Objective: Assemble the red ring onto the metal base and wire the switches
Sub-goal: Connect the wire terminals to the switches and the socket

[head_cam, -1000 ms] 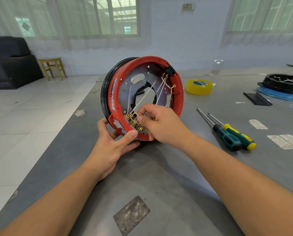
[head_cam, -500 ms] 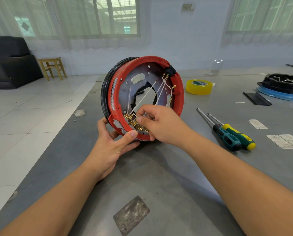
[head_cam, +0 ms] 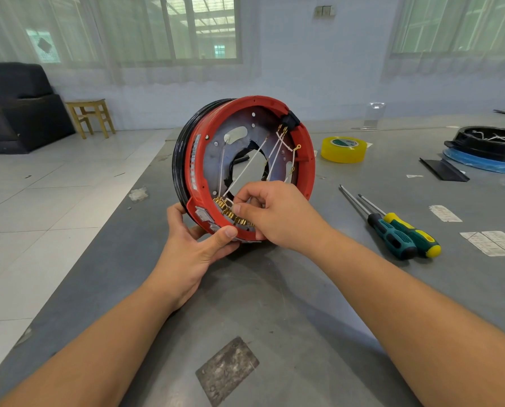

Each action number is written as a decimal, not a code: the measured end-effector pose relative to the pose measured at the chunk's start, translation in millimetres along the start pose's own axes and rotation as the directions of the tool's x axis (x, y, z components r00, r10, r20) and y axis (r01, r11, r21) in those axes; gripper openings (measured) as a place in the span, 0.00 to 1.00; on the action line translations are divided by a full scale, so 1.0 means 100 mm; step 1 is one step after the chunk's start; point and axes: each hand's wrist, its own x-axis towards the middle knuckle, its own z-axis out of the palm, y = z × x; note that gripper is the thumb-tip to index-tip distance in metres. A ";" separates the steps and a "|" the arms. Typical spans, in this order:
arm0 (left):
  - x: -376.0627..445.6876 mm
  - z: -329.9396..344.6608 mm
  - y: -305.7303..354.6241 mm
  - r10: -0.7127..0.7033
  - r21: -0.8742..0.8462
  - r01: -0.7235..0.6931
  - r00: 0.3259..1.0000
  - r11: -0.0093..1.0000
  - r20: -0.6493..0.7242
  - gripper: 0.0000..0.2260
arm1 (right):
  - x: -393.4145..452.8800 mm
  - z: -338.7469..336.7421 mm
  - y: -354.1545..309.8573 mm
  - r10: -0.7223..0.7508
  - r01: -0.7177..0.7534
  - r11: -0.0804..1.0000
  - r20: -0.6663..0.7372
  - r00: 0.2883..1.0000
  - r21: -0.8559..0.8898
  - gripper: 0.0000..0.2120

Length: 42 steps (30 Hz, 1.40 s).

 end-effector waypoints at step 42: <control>-0.03 -0.02 0.16 0.047 0.207 -0.057 0.998 0.977 0.050 0.47 | 0.01 -0.09 0.01 -0.055 0.049 0.989 0.039 0.998 0.140 0.03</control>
